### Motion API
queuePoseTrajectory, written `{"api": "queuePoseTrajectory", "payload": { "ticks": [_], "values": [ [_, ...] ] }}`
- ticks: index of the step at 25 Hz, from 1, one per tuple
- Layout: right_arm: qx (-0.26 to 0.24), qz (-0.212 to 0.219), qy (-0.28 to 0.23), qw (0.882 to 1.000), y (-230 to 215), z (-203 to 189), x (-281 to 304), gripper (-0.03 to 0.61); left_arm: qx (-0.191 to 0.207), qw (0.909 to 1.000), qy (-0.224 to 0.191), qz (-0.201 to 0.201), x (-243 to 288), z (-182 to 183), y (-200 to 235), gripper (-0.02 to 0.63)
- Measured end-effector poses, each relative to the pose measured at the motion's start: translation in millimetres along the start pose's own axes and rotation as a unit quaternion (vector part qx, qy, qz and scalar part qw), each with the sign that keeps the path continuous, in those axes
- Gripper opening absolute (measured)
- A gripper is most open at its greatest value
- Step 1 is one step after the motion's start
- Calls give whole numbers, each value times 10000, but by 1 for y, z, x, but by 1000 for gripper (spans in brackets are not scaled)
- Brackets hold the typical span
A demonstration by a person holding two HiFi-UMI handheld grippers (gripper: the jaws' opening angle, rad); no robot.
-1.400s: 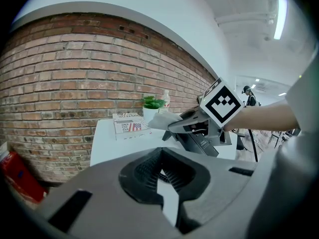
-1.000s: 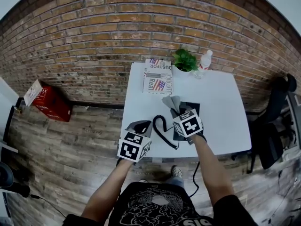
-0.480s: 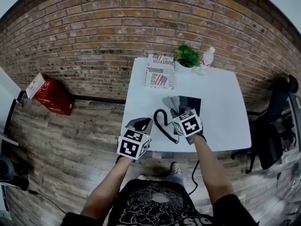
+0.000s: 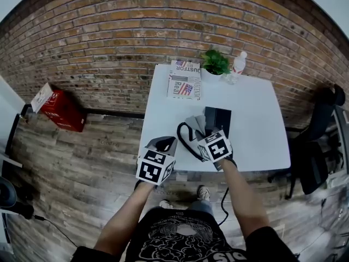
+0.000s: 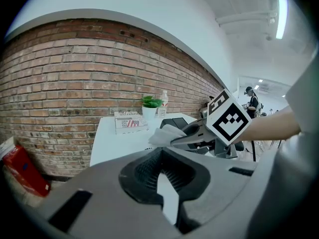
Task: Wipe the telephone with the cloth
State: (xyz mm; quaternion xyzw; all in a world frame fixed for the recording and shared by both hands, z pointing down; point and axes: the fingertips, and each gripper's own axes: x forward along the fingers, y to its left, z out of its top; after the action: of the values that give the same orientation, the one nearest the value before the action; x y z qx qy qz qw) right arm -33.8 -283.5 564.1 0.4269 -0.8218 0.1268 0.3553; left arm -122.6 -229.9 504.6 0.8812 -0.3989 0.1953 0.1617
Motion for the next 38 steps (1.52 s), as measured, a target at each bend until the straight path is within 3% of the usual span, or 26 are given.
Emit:
{"api": "queuePoseTrajectory", "payload": {
  "ticks": [27,38],
  "values": [
    [239,377,57,9990,53,-47,-9,9,-70,9999,89,63,-13,-21,-25,6],
    [285,244,-325,9988,34,-18,-26,9,-51,10000,39,37,-7,-12,-23,6]
  ]
}}
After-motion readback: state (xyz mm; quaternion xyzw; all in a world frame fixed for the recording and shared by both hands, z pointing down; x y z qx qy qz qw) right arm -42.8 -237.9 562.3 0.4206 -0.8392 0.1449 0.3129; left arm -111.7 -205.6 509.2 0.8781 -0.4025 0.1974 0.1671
